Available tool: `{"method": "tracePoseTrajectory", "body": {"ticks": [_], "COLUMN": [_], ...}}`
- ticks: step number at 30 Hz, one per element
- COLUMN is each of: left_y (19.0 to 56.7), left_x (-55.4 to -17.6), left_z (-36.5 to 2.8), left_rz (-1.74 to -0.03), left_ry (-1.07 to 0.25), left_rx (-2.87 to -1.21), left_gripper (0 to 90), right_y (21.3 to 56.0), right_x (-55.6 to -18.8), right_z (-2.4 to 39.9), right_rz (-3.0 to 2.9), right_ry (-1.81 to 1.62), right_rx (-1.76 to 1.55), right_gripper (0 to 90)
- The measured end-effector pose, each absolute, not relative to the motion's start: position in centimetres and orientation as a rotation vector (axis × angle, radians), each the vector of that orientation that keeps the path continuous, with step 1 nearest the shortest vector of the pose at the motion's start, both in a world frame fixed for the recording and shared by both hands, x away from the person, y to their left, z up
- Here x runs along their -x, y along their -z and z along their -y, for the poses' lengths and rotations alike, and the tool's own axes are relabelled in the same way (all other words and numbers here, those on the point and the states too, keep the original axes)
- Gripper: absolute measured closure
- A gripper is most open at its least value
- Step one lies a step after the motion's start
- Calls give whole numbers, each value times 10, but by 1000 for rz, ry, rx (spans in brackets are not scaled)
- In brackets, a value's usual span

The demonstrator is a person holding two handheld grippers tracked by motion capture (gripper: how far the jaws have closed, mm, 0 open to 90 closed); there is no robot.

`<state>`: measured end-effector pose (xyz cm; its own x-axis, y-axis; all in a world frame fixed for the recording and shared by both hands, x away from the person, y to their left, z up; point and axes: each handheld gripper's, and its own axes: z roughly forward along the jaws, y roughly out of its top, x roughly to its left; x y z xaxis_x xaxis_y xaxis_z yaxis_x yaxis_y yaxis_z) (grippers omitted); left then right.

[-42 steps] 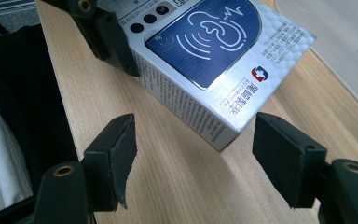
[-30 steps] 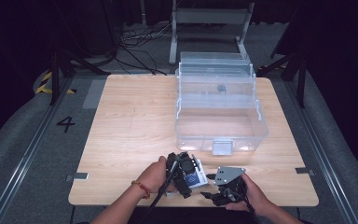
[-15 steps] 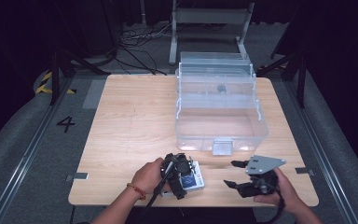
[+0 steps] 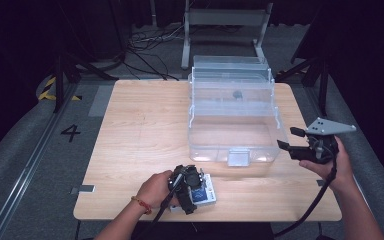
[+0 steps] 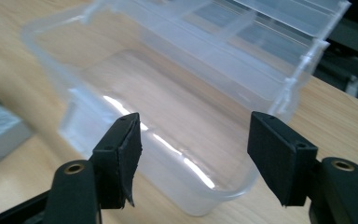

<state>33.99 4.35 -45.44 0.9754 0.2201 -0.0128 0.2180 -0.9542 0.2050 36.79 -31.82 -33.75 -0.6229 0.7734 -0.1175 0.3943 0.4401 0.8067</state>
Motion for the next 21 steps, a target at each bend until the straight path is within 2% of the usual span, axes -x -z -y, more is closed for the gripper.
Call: {"method": "tracePoseTrajectory", "body": {"ticks": [8, 21], "left_y": [454, 454], "left_x": [-341, -340], "left_z": [-45, -47], "left_rz": [-294, -300], "left_ry": [4, -1], "left_rx": [-2918, -2906], "left_gripper": [44, 44], "right_y": [365, 400], "right_x": [-410, -443], "right_z": [325, 339], "right_rz": [-2261, -2273], "right_ry": [-1045, -951], "right_rx": [-1079, -1240], "right_gripper": [309, 322]}}
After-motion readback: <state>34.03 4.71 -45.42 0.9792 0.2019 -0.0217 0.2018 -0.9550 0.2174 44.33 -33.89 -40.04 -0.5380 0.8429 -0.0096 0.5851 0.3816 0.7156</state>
